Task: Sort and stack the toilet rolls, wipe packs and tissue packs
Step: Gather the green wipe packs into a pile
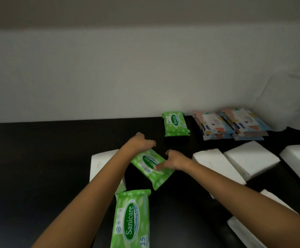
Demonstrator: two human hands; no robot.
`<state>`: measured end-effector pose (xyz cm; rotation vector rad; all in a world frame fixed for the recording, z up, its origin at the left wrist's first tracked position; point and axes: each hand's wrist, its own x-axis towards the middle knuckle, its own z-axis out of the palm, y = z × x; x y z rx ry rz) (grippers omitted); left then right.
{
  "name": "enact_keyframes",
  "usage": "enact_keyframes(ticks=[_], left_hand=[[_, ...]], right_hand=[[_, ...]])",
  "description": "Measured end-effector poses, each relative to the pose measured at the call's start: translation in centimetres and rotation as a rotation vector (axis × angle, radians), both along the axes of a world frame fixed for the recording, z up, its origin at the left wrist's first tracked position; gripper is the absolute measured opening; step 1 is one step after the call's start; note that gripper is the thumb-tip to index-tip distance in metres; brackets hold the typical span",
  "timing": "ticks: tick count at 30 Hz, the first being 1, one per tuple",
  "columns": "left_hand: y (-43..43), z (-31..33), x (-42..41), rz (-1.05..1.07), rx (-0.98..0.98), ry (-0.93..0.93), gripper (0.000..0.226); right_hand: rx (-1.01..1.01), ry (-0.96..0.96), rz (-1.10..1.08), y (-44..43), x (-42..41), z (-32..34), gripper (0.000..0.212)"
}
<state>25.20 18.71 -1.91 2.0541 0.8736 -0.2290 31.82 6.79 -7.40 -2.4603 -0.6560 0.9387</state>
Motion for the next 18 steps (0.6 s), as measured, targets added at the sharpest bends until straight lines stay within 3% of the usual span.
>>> enact_keyframes(ticks=[8, 14, 18], left_hand=[[-1.8, -1.0, -3.3, 0.02, -0.014, 0.024, 0.056], [-3.0, -2.1, -4.4, 0.082, -0.268, 0.11, 0.06], [-2.6, -2.3, -4.4, 0.149, -0.396, 0.068, 0.049]], right_hand=[[0.076, 0.114, -0.177, -0.8, -1.6, -0.7, 0.063], [0.303, 0.427, -0.41, -1.7, -2.1, -0.9, 0.068], [0.503, 0.68, -0.558, -2.1, -2.2, -0.8, 0.039]])
